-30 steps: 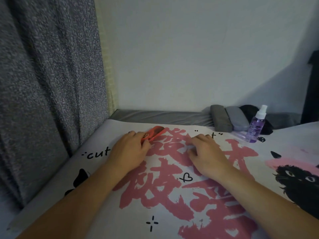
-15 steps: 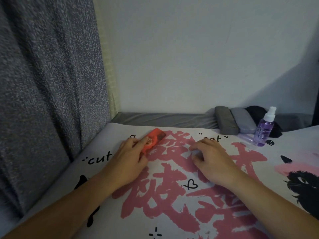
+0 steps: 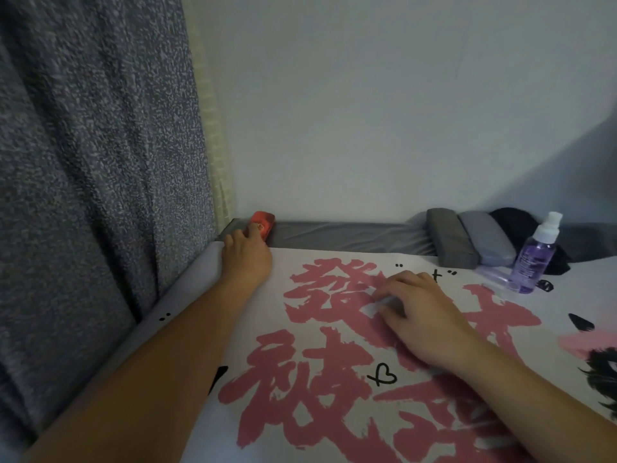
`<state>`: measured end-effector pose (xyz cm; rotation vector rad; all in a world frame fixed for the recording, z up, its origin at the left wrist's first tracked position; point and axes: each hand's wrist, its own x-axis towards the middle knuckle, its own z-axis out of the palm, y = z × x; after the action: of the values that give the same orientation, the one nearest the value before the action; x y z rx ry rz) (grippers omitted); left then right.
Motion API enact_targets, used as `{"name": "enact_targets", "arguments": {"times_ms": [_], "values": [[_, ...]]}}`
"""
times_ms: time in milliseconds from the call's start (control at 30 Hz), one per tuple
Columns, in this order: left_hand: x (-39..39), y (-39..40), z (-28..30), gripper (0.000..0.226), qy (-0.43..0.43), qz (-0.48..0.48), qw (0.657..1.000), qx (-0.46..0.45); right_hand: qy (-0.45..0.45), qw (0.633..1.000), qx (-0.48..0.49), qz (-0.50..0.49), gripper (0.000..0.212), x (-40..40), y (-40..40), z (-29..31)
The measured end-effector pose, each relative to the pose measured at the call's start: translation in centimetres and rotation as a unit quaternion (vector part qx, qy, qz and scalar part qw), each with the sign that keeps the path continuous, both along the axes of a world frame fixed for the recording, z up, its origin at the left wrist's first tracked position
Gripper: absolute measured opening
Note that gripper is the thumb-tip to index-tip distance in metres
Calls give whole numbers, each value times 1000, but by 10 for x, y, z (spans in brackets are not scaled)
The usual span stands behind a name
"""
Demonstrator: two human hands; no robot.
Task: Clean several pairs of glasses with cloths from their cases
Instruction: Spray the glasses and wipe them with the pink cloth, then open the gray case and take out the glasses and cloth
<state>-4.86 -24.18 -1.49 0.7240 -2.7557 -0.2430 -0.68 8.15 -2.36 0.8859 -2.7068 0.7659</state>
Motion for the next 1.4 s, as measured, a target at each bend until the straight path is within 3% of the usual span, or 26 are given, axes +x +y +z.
{"name": "enact_targets", "arguments": {"times_ms": [233, 333, 400, 500, 567, 633, 700, 733, 767, 833, 933, 1067, 1267, 1400], "values": [[16, 24, 6, 62, 35, 4, 999, -38, -9, 1000, -8, -1, 25, 3, -2, 2], [29, 84, 9, 66, 35, -124, 987, -92, -5, 1000, -11, -4, 25, 4, -3, 0], [36, 133, 12, 65, 37, -197, 978, -59, 8, 1000, -16, 0, 21, 7, -5, 2], [46, 177, 11, 56, 74, -235, 967, 60, 127, 985, -113, -23, 16, 16, 5, 22], [50, 184, 4, 49, 84, -239, 963, 91, 236, 942, -223, -87, 16, 21, 30, 49], [50, 183, 1, 44, 86, -239, 960, 117, 297, 865, -349, -206, 16, 13, 70, 73], [49, 181, 0, 41, 99, -248, 956, 122, 234, 788, -448, -352, 19, -15, 119, 82], [48, 181, 0, 41, 102, -253, 955, 120, 155, 780, -447, -409, 22, -30, 140, 83], [47, 181, 0, 40, 103, -257, 954, 119, 65, 800, -404, -439, 25, -46, 159, 78], [45, 183, -1, 39, 105, -266, 951, 117, -87, 861, -313, -392, 27, -70, 179, 60], [43, 184, -4, 38, 105, -273, 948, 125, -196, 910, -262, -255, 47, -83, 184, 35], [43, 180, -5, 36, 105, -263, 946, 160, -213, 939, -186, -193, 94, -94, 193, 24], [44, 181, -5, 40, 85, -274, 946, 152, -141, 960, -99, -219, 92, -103, 186, 20], [45, 180, -6, 40, 86, -272, 945, 161, -94, 956, -104, -256, 90, -100, 184, 14]]}}
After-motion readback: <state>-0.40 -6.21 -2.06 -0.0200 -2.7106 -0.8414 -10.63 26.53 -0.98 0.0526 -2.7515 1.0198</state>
